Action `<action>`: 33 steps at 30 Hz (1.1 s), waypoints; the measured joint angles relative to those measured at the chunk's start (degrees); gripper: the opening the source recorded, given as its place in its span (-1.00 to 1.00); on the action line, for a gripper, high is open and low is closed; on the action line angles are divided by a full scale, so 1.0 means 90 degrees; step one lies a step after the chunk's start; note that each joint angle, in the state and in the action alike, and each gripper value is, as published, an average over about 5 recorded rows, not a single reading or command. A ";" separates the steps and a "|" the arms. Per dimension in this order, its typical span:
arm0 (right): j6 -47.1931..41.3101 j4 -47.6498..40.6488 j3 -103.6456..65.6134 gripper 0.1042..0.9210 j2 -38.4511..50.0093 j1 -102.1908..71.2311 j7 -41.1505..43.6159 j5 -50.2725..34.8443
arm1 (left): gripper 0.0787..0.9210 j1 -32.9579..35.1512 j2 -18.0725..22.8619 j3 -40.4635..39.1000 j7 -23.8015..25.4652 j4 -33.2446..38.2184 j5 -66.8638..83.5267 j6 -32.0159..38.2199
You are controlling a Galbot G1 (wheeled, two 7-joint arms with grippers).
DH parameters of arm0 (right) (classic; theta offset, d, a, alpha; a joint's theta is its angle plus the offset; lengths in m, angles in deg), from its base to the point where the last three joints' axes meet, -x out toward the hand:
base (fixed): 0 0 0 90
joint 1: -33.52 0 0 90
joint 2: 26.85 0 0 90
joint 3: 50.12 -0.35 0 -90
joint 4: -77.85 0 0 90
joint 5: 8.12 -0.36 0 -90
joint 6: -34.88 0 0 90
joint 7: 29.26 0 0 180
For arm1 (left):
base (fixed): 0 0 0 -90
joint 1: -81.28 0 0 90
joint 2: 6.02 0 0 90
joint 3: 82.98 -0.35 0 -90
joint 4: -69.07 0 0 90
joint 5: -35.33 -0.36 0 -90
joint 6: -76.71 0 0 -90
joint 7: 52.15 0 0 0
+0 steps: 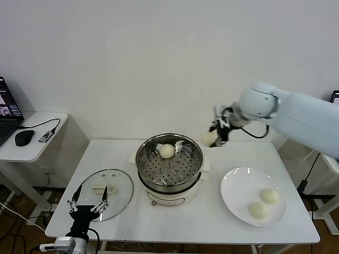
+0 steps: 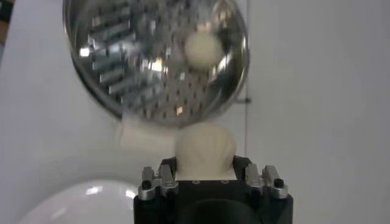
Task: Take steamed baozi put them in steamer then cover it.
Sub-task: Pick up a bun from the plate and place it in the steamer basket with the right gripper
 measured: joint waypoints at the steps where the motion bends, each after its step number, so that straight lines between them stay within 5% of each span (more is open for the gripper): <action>1: -0.0062 -0.0042 0.0018 0.16 -0.0157 -0.0012 -0.0042 -0.0071 | 0.77 -0.0005 0.0011 0.0005 0.0000 -0.0010 -0.0002 0.0001; 16: -0.0481 -0.0958 0.0059 0.18 -0.2020 -0.0829 -0.0465 -0.0310 | 0.77 -0.0032 0.0079 0.0072 0.0000 -0.0032 -0.0003 0.0006; 33: -0.0465 -0.1981 -0.0069 0.29 -0.3045 -0.1610 -0.0654 0.0074 | 0.77 0.0024 0.0087 0.0086 0.0003 -0.0007 0.0001 0.0124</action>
